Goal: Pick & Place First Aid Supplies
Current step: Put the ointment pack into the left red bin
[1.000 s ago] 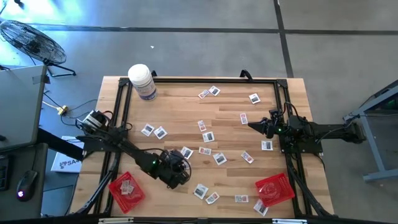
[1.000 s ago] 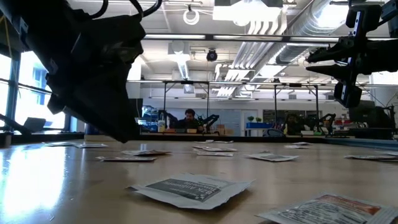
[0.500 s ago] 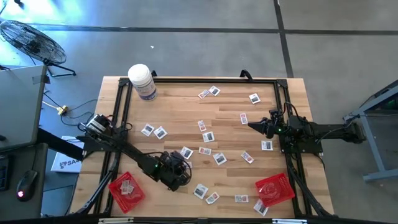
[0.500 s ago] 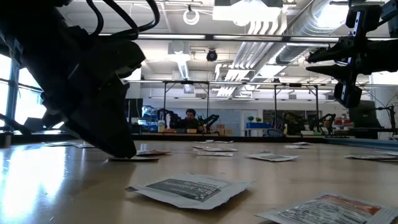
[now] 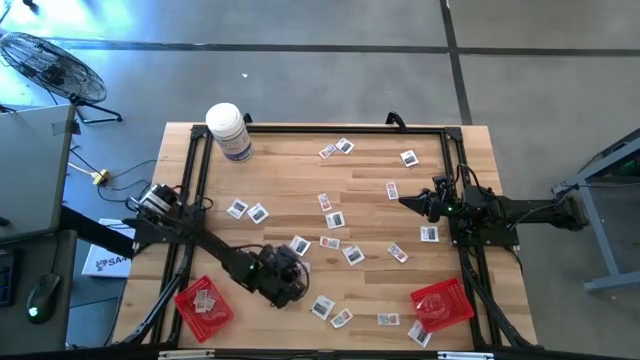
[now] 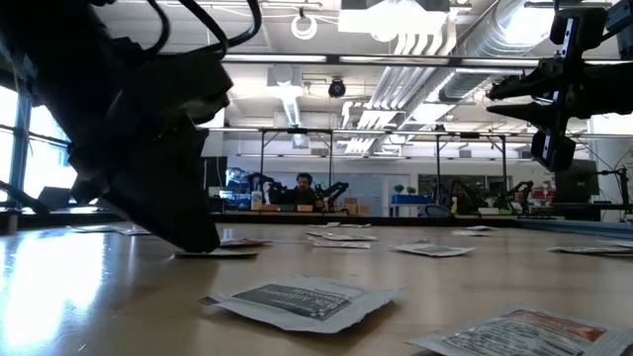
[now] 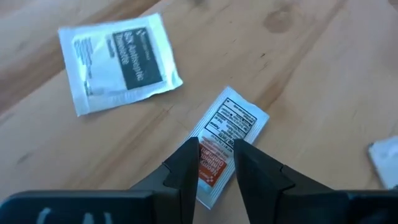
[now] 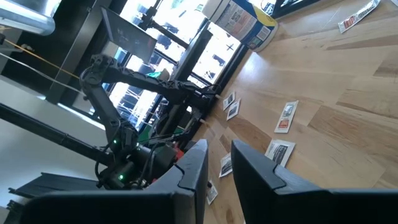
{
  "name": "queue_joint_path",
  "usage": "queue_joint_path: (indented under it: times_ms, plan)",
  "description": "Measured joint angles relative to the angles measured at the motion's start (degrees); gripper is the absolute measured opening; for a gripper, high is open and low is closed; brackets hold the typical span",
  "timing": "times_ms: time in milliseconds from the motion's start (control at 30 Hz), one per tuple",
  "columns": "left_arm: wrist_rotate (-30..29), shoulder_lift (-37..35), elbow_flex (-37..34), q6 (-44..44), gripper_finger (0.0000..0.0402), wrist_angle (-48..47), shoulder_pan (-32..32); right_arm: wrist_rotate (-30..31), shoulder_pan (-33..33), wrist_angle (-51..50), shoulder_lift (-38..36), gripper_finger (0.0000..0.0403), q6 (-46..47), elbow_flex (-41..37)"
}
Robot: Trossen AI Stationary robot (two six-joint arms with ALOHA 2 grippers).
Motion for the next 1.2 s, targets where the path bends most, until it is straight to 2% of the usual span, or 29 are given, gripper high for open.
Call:
queue_joint_path:
  times_ms: [167,467,700,833,1000,1200]
  plan:
    - [-2.60,-1.15,0.03,6.12,0.0103,1.34,-0.59,-0.02,0.00,0.00,0.00,0.0064,0.00,0.00]
    - [-3.71,-4.92,0.36,13.81,0.0103,-0.52,-3.96,0.00,-0.02,0.00,0.00,0.0064,0.00,0.00]
    - [3.05,-4.93,0.38,29.67,0.0103,-3.02,-4.99,-0.02,0.00,0.00,0.00,0.0064,0.00,0.00]
    - [0.67,-4.80,0.38,37.95,0.0103,-5.48,-4.97,0.00,-0.02,0.00,0.00,0.0064,0.00,0.00]
    - [0.04,-4.80,0.38,43.95,0.0103,-5.78,-4.54,-0.02,-0.02,0.00,0.00,0.0064,0.00,0.00]
    - [4.87,-4.18,-0.48,47.42,0.0103,-3.50,-1.62,0.00,-0.02,0.00,0.00,0.0064,0.00,0.00]
